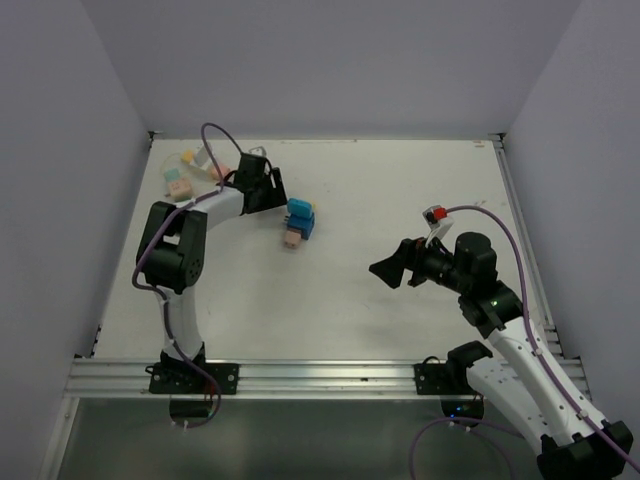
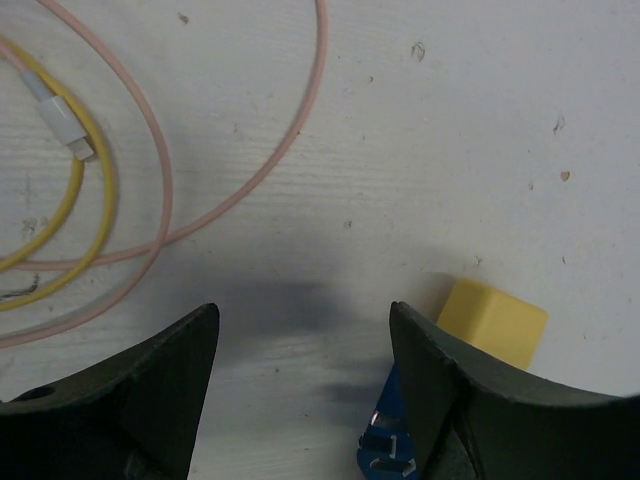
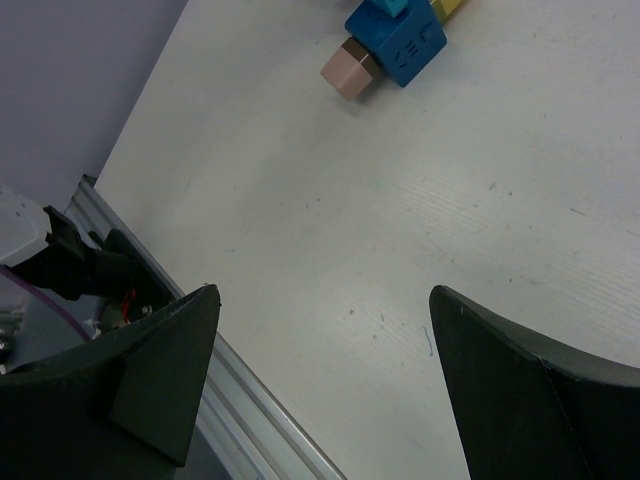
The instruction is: Pull the plug off the socket
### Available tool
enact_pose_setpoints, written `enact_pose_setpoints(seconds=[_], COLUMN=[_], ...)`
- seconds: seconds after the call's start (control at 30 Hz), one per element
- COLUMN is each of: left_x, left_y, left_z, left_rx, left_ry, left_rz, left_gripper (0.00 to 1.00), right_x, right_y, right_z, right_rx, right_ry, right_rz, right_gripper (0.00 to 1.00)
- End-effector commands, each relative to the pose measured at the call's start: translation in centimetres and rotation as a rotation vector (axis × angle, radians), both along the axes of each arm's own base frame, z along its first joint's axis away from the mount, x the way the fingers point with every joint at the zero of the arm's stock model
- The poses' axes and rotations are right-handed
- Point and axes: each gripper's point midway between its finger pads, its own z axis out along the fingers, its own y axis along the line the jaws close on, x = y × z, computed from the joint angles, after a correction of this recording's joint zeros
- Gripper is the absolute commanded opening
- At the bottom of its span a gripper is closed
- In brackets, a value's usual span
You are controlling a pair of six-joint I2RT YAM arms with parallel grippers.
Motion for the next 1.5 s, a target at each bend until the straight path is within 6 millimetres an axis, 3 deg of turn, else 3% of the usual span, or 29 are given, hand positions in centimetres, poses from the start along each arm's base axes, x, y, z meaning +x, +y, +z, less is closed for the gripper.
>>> enact_pose_setpoints(seconds=[0.0,0.33,0.57,0.67,0.77,0.9,1.03,1.07,1.17,1.3,1.47], left_x=[0.1,-7.8,-12.2,-14.6,-16.7,-17.9,-18.5,-18.5,-18.5,-17.5,-16.9], left_y=[-2.4,-4.8,-8.1,-11.1,-12.9,-10.9,-9.2,-8.8,-8.2,-7.5,-6.5], left_z=[0.7,0.2,1.1,1.6,1.8,2.4,4.8,5.1,6.4,7.8,7.9], left_rx=[-0.100,-0.296,-0.383,-0.417,-0.428,-0.409,-0.378,-0.374,-0.385,-0.342,-0.303], left_ry=[-0.032,0.001,-0.013,-0.016,-0.009,-0.038,-0.109,-0.118,-0.146,-0.203,-0.192], left_rz=[-0.089,-0.106,-0.131,-0.187,-0.221,-0.164,-0.147,-0.137,-0.126,-0.128,-0.111], left_gripper=[0.73,0.72,0.72,0.72,0.73,0.74,0.84,0.86,0.94,0.96,0.93], right_x=[-0.2,-0.4,-0.4,-0.3,0.1,0.6,2.1,2.6,3.9,5.4,6.8], right_y=[0.4,0.4,0.2,0.1,-0.1,0.0,0.0,0.0,-0.1,-0.3,0.2], right_z=[1.7,1.7,1.3,0.9,0.4,-0.2,-1.0,-0.8,-1.3,-2.2,-2.8], right_rx=[0.010,0.018,0.010,0.000,-0.015,-0.015,-0.002,0.006,0.004,-0.018,-0.044], right_ry=[-0.043,-0.038,-0.032,-0.028,-0.014,0.021,0.074,0.065,0.087,0.115,0.152], right_rz=[0.035,0.038,0.027,0.017,-0.001,-0.017,-0.083,-0.097,-0.148,-0.199,-0.195], right_gripper=[0.90,0.89,0.88,0.88,0.88,0.88,0.89,0.99,0.99,0.99,0.99])
